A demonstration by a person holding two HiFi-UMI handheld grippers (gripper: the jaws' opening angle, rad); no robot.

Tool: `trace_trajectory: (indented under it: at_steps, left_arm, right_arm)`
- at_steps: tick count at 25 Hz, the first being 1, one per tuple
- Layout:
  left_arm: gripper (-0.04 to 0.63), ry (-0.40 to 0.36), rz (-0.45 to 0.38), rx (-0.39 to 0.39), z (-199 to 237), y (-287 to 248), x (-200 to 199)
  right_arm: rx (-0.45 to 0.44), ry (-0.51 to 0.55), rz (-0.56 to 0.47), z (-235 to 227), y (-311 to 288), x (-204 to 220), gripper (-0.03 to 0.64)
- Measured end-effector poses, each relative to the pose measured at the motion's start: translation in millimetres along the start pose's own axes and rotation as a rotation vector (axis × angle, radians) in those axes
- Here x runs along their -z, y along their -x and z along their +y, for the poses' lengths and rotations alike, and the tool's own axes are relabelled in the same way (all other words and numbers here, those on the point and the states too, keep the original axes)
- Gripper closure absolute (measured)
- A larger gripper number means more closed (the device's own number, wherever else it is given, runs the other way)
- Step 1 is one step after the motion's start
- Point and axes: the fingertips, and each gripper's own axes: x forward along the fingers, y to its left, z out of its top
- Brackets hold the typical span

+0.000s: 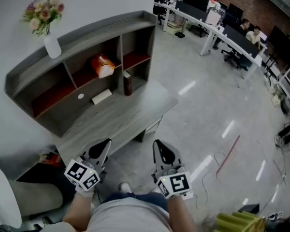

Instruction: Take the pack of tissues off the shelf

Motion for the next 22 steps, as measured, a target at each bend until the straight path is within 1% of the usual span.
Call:
trace_trajectory:
  at_steps: [4,10,15,22]
  left_arm:
    - [0.580,-0.039,0.017,0.025,15,9,6]
    - [0.580,-0.055,0.034,0.034,31,11,11]
    - [0.580,-0.046,0.052,-0.012,54,4,19]
    - [0.580,-0.044,0.069,-0.098,88,-27,21]
  right_arm:
    - [0.030,-0.012,-0.021,14,-7,2,0.598]
    - [0.042,-0.008,0.007,26,-22,11,0.598]
    - [0.022,-0.014,0.025,23,-47,20,0.598]
    - [-0.048,-0.030,0.028,0,-93,25,0.598]
